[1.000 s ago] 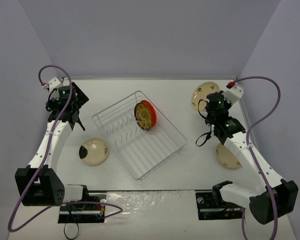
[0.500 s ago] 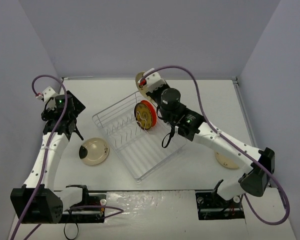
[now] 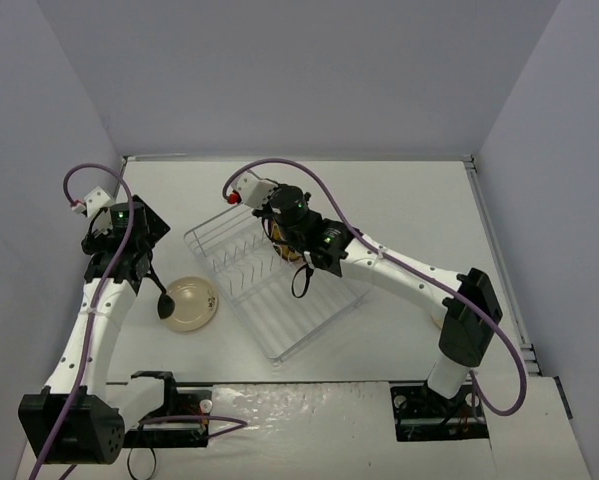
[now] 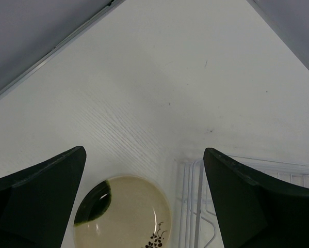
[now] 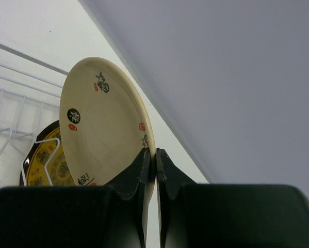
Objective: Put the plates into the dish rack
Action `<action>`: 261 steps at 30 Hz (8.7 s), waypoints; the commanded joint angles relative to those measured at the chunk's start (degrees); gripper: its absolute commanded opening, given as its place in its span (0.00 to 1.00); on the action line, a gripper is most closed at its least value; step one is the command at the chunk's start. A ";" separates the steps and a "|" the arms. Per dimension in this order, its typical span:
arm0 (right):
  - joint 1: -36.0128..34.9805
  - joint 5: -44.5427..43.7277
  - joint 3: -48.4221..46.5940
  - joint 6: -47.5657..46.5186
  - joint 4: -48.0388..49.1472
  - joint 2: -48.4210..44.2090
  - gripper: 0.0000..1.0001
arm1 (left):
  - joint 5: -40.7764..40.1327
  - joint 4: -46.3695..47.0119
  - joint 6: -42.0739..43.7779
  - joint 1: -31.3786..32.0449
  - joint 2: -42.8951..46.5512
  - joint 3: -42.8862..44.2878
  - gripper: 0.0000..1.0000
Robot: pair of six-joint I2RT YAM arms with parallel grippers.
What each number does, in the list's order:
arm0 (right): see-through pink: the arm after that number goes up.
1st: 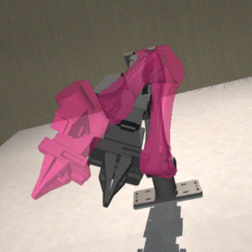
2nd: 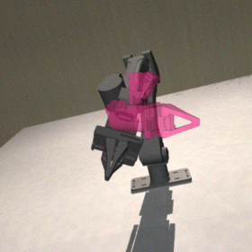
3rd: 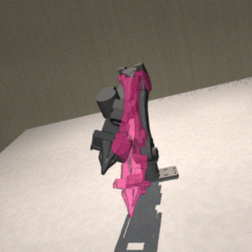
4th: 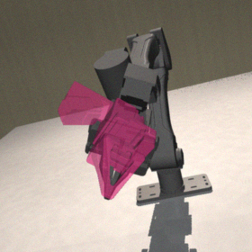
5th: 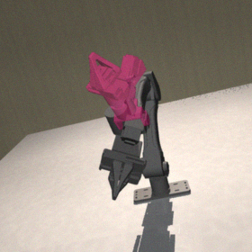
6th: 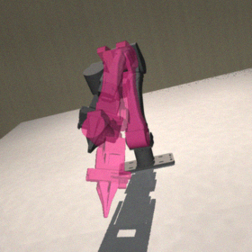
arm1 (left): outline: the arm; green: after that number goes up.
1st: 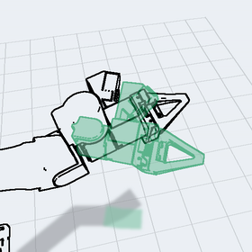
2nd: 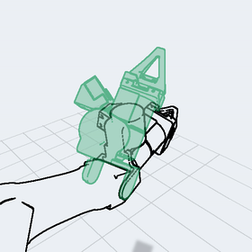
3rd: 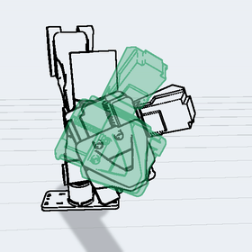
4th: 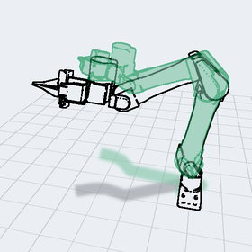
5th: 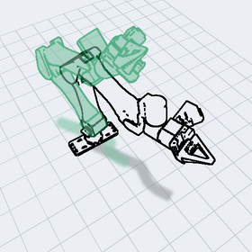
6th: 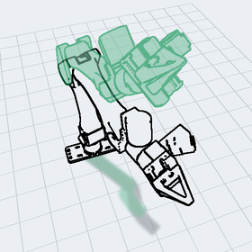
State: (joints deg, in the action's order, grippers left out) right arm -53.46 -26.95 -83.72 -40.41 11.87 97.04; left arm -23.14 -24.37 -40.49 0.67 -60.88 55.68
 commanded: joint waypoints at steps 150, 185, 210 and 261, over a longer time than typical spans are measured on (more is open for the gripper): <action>22.65 8.58 4.44 38.36 1.44 -17.56 1.00 | 9.12 3.17 -34.37 -0.32 -2.05 -34.45 0.42; 22.72 8.99 5.82 39.44 1.20 -19.96 1.00 | -16.49 -23.65 -36.39 -0.32 18.93 -16.15 0.00; 24.70 9.63 6.26 36.27 1.41 -20.71 1.00 | 43.60 38.01 49.27 6.27 0.24 10.89 0.00; 25.42 3.04 -0.85 42.34 -6.42 -18.98 0.97 | 82.71 -32.12 174.19 15.33 -37.81 45.52 0.00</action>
State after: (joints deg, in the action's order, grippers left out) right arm -28.42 -22.01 -83.05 1.13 1.89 79.61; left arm 56.82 -57.33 111.85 15.75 -100.77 98.96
